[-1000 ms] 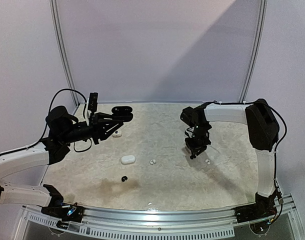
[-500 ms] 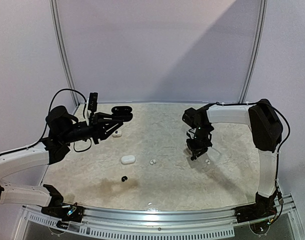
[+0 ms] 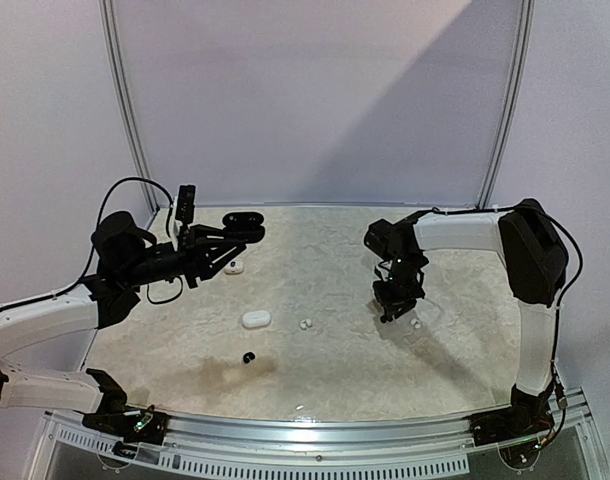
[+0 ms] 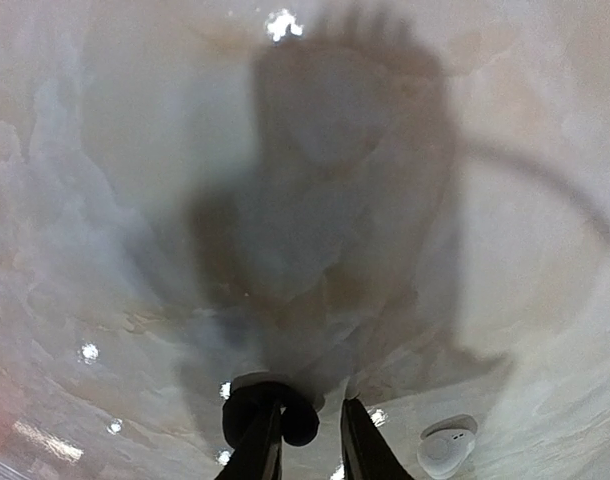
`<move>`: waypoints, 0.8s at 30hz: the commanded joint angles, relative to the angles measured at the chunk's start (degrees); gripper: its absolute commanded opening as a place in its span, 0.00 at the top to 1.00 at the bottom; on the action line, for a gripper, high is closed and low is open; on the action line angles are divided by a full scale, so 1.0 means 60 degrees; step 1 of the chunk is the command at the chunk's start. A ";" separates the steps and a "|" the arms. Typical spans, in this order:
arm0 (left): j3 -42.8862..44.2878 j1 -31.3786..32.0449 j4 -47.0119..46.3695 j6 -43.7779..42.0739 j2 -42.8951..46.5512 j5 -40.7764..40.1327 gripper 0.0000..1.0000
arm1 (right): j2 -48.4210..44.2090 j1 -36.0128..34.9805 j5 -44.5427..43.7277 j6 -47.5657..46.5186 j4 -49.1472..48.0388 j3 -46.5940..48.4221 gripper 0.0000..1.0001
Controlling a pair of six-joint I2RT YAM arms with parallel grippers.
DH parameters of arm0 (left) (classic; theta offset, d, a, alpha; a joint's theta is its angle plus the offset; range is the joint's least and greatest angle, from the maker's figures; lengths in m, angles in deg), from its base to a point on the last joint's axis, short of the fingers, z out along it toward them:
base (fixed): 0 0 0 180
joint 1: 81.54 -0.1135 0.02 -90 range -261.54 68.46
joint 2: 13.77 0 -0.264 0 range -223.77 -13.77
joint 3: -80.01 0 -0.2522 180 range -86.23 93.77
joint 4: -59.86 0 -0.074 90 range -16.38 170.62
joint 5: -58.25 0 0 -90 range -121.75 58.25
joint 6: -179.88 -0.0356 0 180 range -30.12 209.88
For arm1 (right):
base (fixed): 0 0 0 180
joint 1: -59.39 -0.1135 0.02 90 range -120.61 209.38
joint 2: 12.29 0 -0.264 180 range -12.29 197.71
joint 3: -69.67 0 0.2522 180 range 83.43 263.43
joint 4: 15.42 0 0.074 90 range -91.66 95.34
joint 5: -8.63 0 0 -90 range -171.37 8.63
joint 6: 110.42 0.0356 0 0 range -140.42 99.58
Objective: Insert the wireless bluetooth earbuds into the charging case
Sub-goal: Pick up the right earbud from the center of the board.
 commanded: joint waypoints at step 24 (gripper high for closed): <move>-0.0207 -0.0119 -0.2603 -0.1677 -0.0470 -0.1221 1.00 | -0.1999 -0.2131 -0.3541 -0.1253 -0.2152 0.2488 1.00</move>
